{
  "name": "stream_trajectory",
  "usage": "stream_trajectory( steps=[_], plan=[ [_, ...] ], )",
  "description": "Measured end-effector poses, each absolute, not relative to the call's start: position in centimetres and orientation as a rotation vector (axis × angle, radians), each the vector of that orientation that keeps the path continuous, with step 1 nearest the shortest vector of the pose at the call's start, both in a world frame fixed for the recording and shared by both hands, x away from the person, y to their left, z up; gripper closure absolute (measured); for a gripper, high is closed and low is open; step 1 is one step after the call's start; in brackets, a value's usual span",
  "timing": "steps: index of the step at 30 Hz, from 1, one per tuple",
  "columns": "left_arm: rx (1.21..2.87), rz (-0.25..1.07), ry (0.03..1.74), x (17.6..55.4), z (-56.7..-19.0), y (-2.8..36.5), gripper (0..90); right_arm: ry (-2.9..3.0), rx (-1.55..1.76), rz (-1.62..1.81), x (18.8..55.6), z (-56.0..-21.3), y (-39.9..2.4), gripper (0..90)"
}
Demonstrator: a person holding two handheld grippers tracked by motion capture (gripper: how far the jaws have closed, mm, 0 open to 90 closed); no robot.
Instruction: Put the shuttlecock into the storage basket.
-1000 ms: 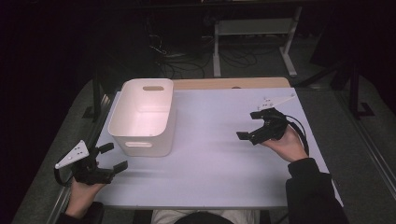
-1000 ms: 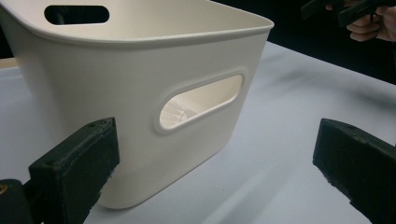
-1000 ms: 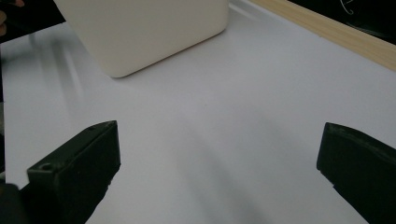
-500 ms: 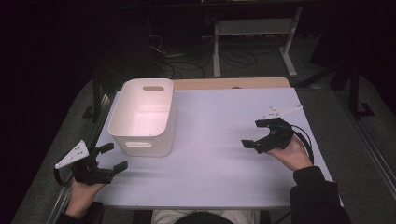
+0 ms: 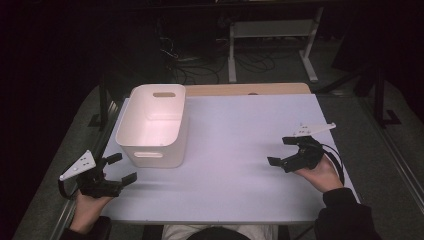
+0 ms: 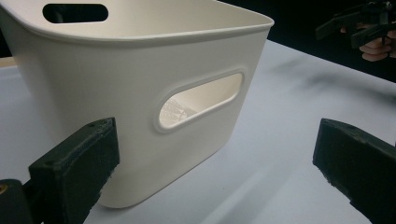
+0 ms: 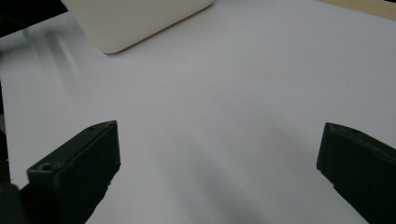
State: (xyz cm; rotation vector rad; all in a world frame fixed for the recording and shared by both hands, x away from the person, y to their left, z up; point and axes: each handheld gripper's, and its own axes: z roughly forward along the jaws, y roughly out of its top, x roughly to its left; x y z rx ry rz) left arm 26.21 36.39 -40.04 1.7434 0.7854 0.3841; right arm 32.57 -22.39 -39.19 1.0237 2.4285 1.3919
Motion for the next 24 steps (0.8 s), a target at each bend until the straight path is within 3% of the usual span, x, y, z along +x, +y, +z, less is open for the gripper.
stream_trajectory(
  steps=[24],
  plan=[
    [1.754,0.380,0.791,26.3,-40.1,36.3,0.3,2.345,1.056,1.369,29.4,-41.9,-24.2,0.0]
  ],
)
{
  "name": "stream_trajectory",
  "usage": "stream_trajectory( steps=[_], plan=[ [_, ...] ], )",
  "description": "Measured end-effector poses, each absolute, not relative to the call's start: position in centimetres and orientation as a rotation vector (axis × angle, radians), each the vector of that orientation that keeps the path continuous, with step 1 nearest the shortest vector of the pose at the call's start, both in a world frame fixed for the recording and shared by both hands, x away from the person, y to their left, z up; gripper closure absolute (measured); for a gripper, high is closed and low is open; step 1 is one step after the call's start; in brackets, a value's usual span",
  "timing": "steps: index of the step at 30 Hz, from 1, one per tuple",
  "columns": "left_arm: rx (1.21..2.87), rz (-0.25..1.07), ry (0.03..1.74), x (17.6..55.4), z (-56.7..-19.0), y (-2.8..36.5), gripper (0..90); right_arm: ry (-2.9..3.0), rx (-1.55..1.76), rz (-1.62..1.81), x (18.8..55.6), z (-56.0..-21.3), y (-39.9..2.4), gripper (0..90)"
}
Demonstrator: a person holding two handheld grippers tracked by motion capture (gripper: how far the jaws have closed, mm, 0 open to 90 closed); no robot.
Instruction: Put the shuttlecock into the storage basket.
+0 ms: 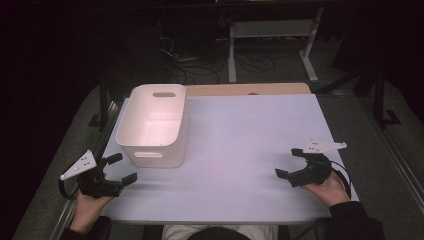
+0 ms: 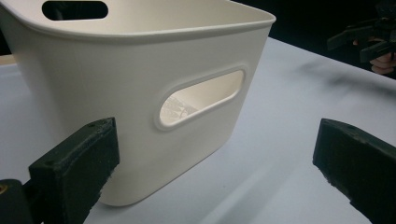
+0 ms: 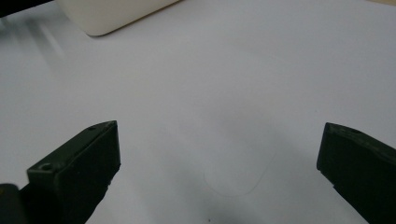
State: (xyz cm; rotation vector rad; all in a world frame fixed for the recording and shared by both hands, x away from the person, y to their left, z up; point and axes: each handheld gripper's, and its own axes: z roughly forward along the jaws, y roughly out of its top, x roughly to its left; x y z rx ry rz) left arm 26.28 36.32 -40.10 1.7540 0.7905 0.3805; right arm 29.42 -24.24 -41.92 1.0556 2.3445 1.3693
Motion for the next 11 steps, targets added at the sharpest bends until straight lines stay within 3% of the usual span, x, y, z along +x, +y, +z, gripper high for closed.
stream_trajectory(
  steps=[11],
  plan=[
    [1.753,0.381,0.788,26.31,-40.10,36.37,0.3,2.334,1.061,1.347,28.85,-42.73,-24.56,0.0]
  ],
)
